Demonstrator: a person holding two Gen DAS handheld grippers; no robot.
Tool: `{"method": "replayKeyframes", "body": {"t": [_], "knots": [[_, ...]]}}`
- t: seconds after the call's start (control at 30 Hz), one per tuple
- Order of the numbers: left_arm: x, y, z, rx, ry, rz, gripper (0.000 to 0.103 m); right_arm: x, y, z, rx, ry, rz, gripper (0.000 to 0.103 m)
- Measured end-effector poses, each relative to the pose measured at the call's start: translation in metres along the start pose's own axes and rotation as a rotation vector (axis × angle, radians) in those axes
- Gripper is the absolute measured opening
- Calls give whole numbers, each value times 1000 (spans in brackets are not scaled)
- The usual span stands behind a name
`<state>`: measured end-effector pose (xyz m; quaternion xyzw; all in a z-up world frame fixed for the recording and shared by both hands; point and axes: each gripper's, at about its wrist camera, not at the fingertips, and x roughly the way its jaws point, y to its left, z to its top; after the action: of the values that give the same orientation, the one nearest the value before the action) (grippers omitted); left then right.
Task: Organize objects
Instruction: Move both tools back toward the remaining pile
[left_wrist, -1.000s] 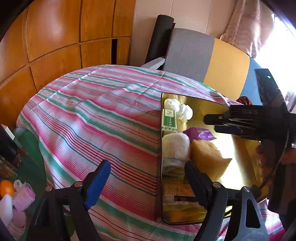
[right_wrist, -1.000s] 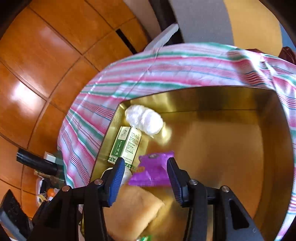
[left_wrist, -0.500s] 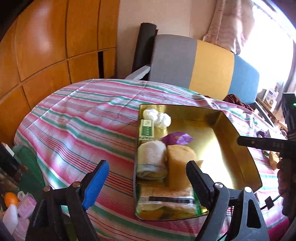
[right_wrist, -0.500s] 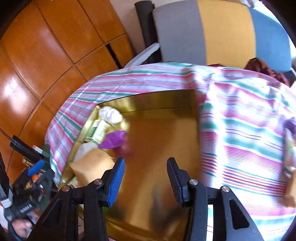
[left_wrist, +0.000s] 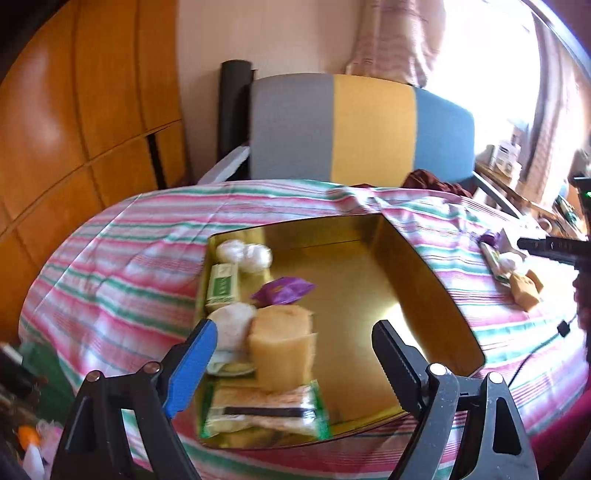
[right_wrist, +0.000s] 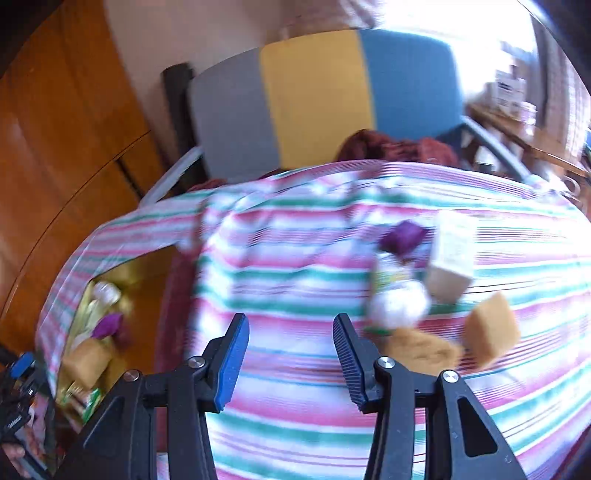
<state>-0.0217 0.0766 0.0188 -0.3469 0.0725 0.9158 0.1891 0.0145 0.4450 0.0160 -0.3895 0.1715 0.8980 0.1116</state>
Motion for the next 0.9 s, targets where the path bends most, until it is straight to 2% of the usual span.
{"method": "replayKeyframes", "body": {"t": [0.13, 0.2, 0.27, 0.33, 0.4, 0.5, 0.63, 0.9], "knots": [[3, -31, 9, 69, -1, -42, 86, -12, -66, 0, 151, -94, -143, 48], [6, -47, 13, 102, 4, -63, 86, -18, -102, -8, 277, -140, -199, 48], [11, -64, 18, 128, 10, -91, 86, -20, -133, -13, 426, -123, -248, 48], [17, -82, 23, 147, 20, -120, 86, -26, -156, -17, 542, -143, -225, 48], [23, -100, 29, 161, 37, -158, 86, -29, -168, -21, 600, -143, -219, 48], [35, -128, 38, 177, 65, -220, 86, -28, -178, -25, 665, -124, -164, 48], [54, -161, 48, 197, 104, -273, 86, -22, -171, -23, 659, -99, -130, 48], [108, -217, 71, 210, 201, -312, 86, -20, -161, -25, 636, -79, -68, 48]]}}
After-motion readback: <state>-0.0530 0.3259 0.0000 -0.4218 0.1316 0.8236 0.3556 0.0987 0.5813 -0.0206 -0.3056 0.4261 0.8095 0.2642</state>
